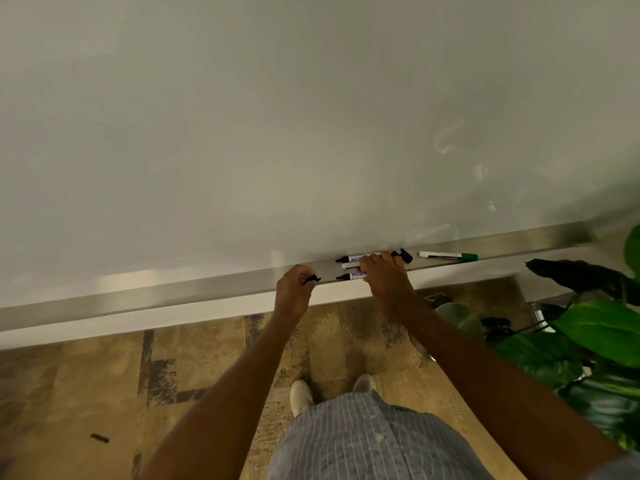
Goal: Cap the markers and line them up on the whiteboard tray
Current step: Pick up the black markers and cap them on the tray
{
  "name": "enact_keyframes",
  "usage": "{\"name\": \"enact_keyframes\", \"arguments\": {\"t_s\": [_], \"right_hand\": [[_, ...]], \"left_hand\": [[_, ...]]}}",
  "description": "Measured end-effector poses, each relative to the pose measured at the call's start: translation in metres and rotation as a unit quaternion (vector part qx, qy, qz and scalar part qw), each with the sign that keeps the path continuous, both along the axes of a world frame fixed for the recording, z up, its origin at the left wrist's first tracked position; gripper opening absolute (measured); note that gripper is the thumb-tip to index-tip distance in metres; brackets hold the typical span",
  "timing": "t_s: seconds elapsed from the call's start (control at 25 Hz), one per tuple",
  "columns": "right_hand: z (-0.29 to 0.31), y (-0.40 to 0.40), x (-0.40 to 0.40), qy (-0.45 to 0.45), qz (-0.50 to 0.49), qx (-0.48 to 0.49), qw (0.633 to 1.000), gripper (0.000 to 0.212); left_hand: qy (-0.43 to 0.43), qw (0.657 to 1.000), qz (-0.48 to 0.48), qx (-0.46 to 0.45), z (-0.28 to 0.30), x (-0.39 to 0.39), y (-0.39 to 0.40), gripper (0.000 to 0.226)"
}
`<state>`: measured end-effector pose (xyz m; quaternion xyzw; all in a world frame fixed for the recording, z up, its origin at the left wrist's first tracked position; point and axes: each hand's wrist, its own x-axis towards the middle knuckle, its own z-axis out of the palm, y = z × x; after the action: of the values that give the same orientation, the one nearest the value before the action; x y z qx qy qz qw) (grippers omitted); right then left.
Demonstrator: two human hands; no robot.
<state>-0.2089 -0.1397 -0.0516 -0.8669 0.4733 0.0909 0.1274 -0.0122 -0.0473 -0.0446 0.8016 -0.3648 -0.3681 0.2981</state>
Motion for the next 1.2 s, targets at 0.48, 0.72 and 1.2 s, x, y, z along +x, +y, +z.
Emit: {"name": "enact_keyframes", "arguments": {"t_s": [0.48,0.72,1.2], "right_hand": [[0.017,0.029,0.026,-0.088,-0.012,0.012,0.996,0.03],[0.018,0.043,0.028,-0.107,-0.001,0.008,0.994,0.028],[0.033,0.077,0.039,-0.25,-0.109,0.038,0.961,0.029]], "left_hand": [[-0.028,0.998,-0.046,-0.015,0.004,0.011,0.016,0.014],[-0.026,0.996,-0.077,-0.025,0.004,0.011,0.02,0.014],[0.465,0.843,0.271,-0.018,0.01,0.009,0.026,0.017]]}}
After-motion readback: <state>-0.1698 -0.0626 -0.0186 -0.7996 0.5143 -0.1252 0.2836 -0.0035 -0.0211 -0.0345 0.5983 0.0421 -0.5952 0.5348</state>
